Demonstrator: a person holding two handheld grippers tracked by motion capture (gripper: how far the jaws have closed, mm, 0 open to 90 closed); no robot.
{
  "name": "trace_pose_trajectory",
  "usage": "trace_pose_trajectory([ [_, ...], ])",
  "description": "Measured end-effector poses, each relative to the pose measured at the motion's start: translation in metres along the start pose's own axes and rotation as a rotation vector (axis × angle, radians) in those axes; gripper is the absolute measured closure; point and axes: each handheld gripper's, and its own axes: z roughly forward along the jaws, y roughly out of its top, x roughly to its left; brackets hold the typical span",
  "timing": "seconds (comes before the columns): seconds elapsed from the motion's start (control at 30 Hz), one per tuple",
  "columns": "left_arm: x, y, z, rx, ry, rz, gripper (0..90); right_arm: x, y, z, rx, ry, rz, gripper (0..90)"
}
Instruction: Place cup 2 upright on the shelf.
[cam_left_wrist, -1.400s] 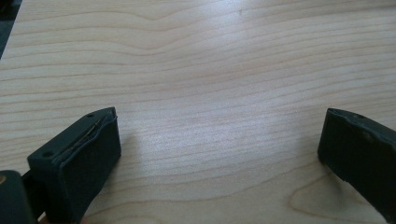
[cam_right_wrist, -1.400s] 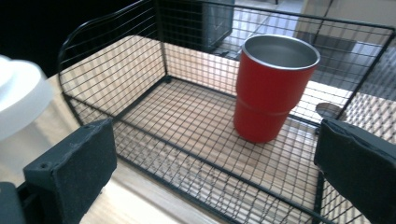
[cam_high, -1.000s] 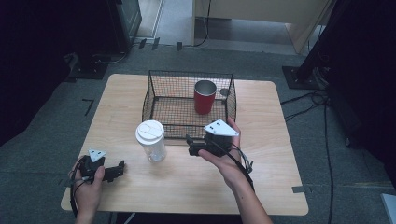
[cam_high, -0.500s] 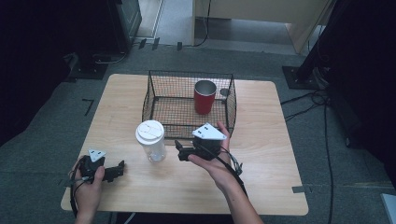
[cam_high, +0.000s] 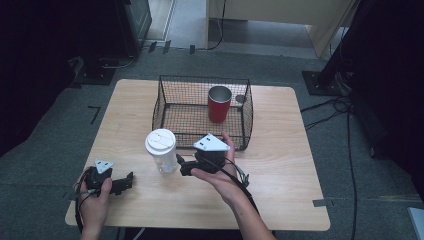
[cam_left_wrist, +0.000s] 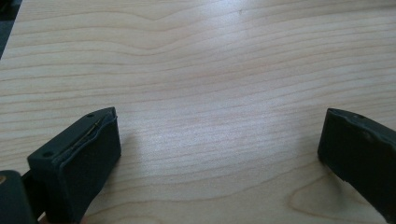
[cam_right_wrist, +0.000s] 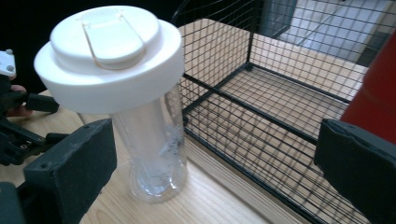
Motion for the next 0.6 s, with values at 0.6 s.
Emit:
trace_pose_trajectory([
  [0.6,0.0,0.0,0.0,0.003,-0.001,0.002,0.0,0.021,0.006,0.019,0.006,0.062,-0.024,0.0],
])
